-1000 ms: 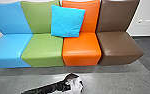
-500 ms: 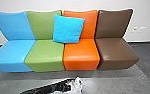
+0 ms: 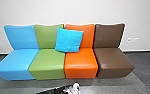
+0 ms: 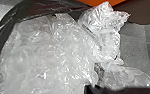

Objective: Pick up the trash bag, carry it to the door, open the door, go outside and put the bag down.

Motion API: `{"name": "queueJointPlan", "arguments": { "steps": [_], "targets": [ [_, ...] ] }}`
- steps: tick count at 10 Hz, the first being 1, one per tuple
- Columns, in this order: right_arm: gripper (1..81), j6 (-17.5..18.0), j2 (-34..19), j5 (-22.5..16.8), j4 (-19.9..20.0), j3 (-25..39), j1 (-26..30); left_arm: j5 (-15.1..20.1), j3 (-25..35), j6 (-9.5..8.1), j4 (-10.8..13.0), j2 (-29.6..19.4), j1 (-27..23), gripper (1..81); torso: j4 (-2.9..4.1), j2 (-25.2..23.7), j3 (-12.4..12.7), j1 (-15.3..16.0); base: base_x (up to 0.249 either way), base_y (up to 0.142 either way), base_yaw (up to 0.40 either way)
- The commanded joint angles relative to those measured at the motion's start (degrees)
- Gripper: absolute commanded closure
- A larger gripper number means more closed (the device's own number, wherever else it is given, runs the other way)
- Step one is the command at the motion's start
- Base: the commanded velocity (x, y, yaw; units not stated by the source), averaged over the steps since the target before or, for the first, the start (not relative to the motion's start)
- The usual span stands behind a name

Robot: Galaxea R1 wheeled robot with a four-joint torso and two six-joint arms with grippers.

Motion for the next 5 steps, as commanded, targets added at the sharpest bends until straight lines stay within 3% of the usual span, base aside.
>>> {"name": "queueJointPlan", "arguments": {
  "steps": [1, 5],
  "targets": [
    [1.0, -0.25, 1.14, -2.80, 0.69, -1.71, 0.93, 4.23, 5.34, 0.32, -0.15, -5.59, -3.55, 81.1, 0.00, 5.60, 5.49, -3.61, 0.000, 0.000, 0.000],
    [1.0, -0.25, 8.26, -2.18, 0.69, -8.29, -3.73, 3.79, 12.38, 0.66, 1.43, -12.11, 1.89, 81.1, 0.00, 13.88, 12.39, -9.14, 0.000, 0.000, 0.000]
  ]
}}
